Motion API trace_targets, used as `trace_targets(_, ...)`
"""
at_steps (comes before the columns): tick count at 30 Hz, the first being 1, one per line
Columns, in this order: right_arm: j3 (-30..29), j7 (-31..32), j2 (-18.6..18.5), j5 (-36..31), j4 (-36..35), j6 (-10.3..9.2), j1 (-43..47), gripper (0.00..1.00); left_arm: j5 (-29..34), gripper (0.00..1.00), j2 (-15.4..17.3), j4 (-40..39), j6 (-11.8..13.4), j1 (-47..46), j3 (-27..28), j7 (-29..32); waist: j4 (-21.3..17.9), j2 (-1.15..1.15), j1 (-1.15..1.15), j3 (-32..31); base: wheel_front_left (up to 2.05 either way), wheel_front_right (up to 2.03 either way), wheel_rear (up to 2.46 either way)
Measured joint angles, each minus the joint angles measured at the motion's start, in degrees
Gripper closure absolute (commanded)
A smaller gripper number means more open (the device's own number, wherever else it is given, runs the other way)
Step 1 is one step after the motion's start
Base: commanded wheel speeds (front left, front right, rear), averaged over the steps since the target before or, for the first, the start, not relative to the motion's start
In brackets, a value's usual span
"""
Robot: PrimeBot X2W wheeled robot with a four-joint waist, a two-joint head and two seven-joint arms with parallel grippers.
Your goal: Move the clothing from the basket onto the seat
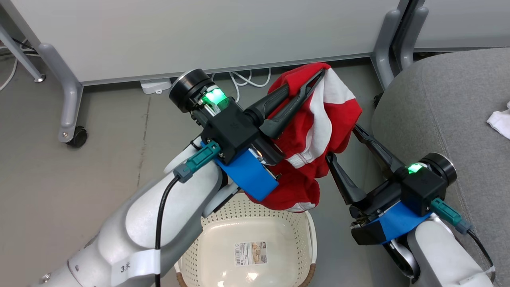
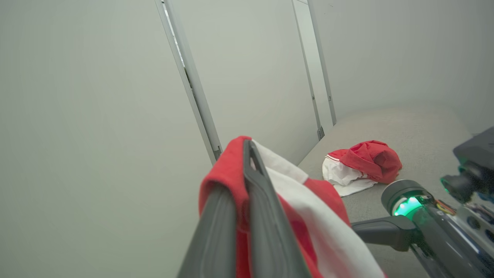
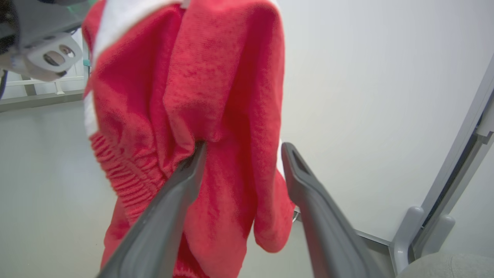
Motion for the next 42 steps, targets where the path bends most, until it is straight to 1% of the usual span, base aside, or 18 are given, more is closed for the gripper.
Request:
trace_targets(14, 2.53, 0.01, -2.55, 1.01, -2.55, 0.00, 2.65, 0.00, 0.19, 1.00, 0.42, 0.71, 0.00, 0.27, 0.78, 0.00, -0.99, 0.00, 0.00, -0.41, 0.00, 0.00, 0.00)
trace_targets(28, 4.22, 0.00, -2.52, 1.79, -3.67, 0.00, 1.27, 0.00, 0.42, 1.00, 0.05, 0.92, 0.00, 0.90, 0.23, 0.00, -0.74, 0.00, 0.00, -1.19, 0.00, 0.00, 0.00)
trace_targets(35, 3.57, 0.00, -1.82, 1.19, -1.02, 0.00, -0.70, 0.00, 0.49, 1.00, -0.41, 0.48, 0.00, 0.99, -0.64, 0.00, -0.37, 0.00, 0.00, -1.40, 0.00, 0.00, 0.00)
trace_targets(42, 5.09, 0.00, -0.55, 1.09, 3.22, 0.00, -3.83, 0.00, 0.48, 1.00, -0.68, 0.09, 0.00, 1.04, -1.40, 0.00, 0.09, 0.00, 0.00, -1.43, 0.00, 0.00, 0.00)
